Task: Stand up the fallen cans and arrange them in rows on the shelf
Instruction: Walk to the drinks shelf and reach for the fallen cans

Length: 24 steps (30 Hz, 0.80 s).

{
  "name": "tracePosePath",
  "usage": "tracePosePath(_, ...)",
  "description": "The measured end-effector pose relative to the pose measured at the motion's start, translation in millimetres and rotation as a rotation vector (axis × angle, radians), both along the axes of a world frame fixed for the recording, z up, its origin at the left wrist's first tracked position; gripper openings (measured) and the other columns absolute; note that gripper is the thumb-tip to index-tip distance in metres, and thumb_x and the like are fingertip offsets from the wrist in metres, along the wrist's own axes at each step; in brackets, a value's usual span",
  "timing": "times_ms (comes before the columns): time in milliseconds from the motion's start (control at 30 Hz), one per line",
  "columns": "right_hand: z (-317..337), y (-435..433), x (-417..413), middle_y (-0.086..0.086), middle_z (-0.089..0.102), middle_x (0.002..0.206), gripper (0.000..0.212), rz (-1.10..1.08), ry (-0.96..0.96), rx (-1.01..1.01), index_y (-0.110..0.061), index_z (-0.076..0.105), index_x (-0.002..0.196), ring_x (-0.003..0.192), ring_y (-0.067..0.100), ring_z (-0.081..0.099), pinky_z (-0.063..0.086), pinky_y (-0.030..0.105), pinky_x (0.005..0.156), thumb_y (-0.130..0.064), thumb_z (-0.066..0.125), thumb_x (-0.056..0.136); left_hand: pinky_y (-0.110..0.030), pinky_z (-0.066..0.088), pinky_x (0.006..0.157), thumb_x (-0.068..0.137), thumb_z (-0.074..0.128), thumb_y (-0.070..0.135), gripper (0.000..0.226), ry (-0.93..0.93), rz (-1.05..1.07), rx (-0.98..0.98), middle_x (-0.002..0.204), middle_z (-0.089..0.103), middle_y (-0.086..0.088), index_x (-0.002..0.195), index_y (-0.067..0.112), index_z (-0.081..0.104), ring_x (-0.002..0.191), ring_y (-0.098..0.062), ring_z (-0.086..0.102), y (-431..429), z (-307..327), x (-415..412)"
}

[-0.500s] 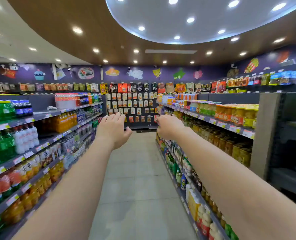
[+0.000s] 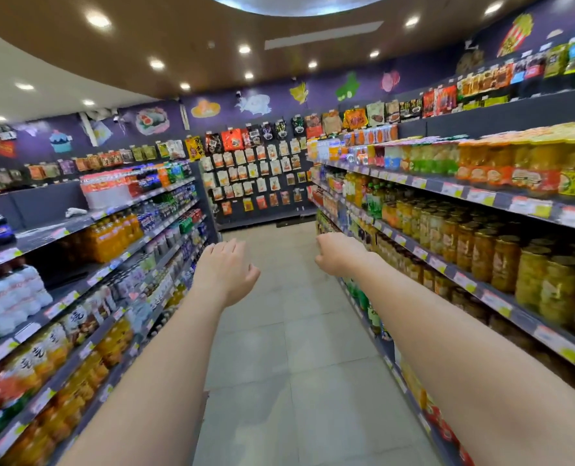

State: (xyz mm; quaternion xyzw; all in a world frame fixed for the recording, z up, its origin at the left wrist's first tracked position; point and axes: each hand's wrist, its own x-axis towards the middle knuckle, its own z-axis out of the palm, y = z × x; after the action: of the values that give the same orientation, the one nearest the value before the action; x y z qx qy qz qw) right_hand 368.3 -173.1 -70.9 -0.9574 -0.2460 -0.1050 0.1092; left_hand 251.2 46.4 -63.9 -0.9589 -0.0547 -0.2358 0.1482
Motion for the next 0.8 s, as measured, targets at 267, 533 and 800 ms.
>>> tracePosePath(267, -5, 64, 122, 0.013, 0.059, 0.140, 0.051, 0.048, 0.018, 0.047, -0.011, 0.049, 0.147, 0.120, 0.032, 0.061, 0.055, 0.045, 0.095, -0.025, 0.049, 0.097, -0.040, 0.047, 0.092, 0.093, 0.037, 0.048, 0.045, 0.000, 0.075, 0.006, 0.110, 0.065, -0.006, 0.113, 0.014, 0.061, 0.105, -0.027, 0.061, 59, -6, 113)
tracePosePath(533, -20, 157, 241, 0.012, 0.059, 0.138, 0.050, 0.095, -0.040, -0.018, -0.011, 0.051, 0.144, 0.119, 0.032, 0.061, 0.055, 0.042, 0.092, -0.027, 0.051, 0.096, -0.041, 0.044, 0.099, 0.090, 0.037, 0.046, 0.051, -0.044, 0.123, -0.005, 0.114, 0.065, -0.006, 0.118, 0.012, 0.062, 0.110, -0.028, 0.060, 153, -25, 226)
tracePosePath(800, -2, 249, 406, 0.009, 0.062, 0.135, 0.045, -0.007, -0.091, -0.045, -0.014, 0.057, 0.136, 0.116, 0.029, 0.063, 0.057, 0.041, 0.088, -0.032, 0.056, 0.094, -0.040, 0.047, 0.096, 0.092, 0.038, 0.046, 0.050, -0.095, 0.074, -0.076, 0.117, 0.066, -0.006, 0.121, 0.012, 0.061, 0.110, -0.027, 0.060, 271, -17, 394)
